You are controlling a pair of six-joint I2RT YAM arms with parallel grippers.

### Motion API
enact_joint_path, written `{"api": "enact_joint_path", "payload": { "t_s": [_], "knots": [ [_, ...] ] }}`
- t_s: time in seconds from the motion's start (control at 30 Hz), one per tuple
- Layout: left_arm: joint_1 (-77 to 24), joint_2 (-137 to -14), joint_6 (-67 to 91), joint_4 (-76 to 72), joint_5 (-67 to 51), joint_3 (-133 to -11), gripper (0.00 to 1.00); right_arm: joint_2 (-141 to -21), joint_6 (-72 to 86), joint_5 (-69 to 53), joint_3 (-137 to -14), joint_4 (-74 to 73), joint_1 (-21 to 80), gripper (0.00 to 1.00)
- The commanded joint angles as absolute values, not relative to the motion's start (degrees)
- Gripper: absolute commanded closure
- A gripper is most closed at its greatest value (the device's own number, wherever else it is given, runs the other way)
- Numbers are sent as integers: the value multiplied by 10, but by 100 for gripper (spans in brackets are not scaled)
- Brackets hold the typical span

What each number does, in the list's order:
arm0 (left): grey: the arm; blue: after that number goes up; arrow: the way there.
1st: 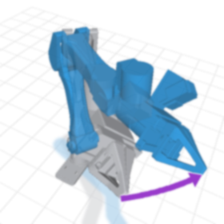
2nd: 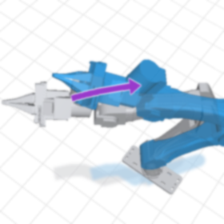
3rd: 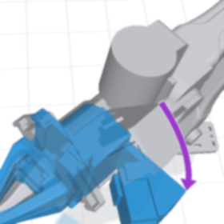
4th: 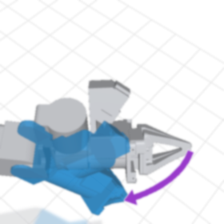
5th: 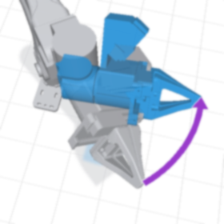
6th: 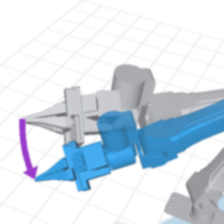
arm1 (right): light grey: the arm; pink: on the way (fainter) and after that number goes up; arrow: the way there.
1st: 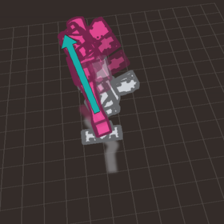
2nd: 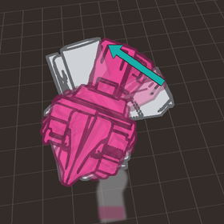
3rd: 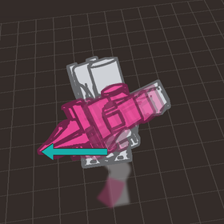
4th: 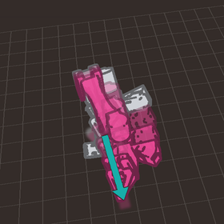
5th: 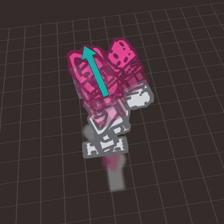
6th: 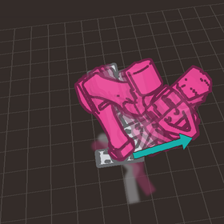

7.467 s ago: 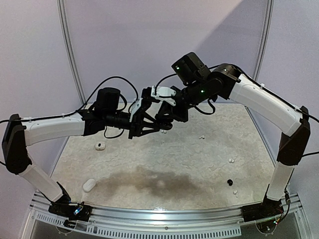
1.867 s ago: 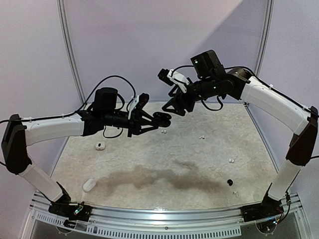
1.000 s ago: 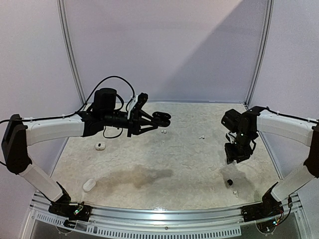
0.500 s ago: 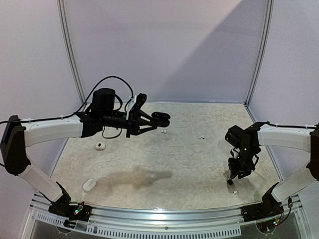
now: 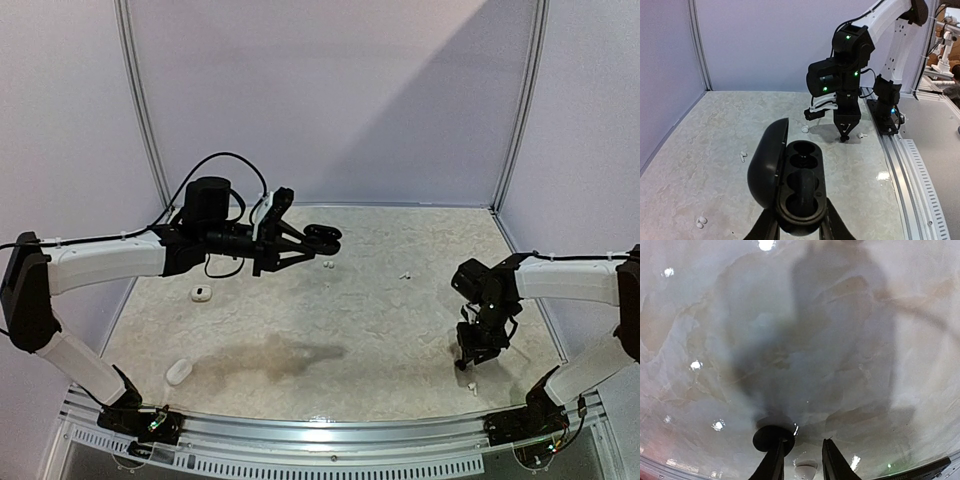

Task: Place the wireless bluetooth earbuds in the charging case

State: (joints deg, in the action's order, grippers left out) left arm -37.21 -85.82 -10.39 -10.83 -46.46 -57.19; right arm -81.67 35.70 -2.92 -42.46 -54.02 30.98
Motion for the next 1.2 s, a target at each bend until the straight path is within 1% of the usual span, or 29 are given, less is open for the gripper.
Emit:
{"api": "enact_joint_path", "payload": {
  "t_s": [0.0, 0.3, 0.43, 0.53, 0.7, 0.87, 1.03, 1.17],
  "knots": [
    [-368, -843, -114, -105, -465, -568, 100, -819, 350, -84, -407, -481, 309, 74],
    [-368, -842, -117, -107, -465, -565, 100, -791, 355, -154, -386, -457, 311, 79],
    [-368, -839, -119, -108, -463, -561, 100, -795, 358, -161, -385, -450, 321, 80],
    [-368, -838, -121, -108, -461, -560, 100, -804, 357, -160, -385, -447, 324, 83],
    [-368, -838, -124, -105, -460, -560, 100, -807, 355, -157, -388, -446, 325, 92],
    [-368, -838, -125, -105, -459, -559, 100, -798, 347, -141, -400, -468, 325, 100],
    [-368, -837, -122, -108, -461, -556, 100, -787, 312, -124, -456, -500, 331, 100],
    [-368, -833, -119, -118, -474, -556, 100, -761, 247, -112, -557, -505, 348, 100]
  ]
}}
